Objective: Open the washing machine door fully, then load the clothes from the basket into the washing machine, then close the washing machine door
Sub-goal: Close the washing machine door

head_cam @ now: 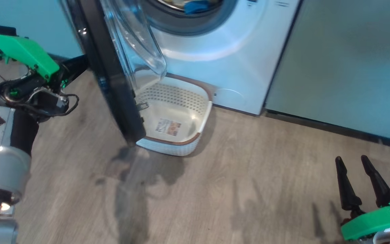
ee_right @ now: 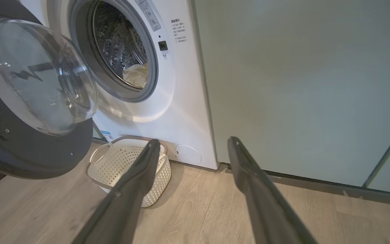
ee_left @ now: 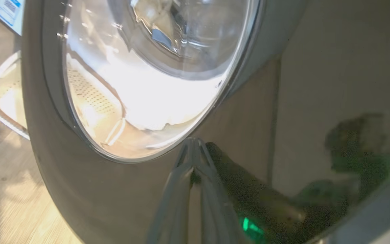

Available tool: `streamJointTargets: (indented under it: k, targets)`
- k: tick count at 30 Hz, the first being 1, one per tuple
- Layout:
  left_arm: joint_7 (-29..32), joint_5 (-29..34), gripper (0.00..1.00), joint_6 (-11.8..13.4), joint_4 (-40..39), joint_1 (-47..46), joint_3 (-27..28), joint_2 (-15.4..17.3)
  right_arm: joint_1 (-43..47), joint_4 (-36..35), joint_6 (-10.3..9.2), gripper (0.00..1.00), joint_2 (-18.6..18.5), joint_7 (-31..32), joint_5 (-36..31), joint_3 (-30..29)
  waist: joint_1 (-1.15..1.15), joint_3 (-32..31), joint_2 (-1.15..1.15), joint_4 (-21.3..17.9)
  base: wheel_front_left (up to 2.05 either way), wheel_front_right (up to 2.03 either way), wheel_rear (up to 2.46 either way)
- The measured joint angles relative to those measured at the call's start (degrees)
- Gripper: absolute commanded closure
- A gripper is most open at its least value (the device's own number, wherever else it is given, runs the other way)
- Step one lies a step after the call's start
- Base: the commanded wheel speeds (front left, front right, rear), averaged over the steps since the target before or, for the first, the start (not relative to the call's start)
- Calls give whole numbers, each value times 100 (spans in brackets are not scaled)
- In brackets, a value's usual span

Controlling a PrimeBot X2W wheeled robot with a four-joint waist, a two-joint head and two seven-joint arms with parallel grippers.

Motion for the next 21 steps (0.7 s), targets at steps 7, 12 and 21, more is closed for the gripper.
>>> streamJointTargets:
  k: [7,12,21]
  targets:
    - [-60,-12,100,0,-63,0,-14,-58,-3,2,0,0,47,0,0,-22,0,60,0,-491,0,0,0]
    - [-112,-32,100,0,-63,-1,-23,-54,-4,3,0,0,124,0,0,-55,0,92,0,-868,0,0,0]
    - [-403,-22,100,0,12,-41,-16,-32,-5,7,0,0,189,0,0,-82,0,146,0,-1508,0,0,0]
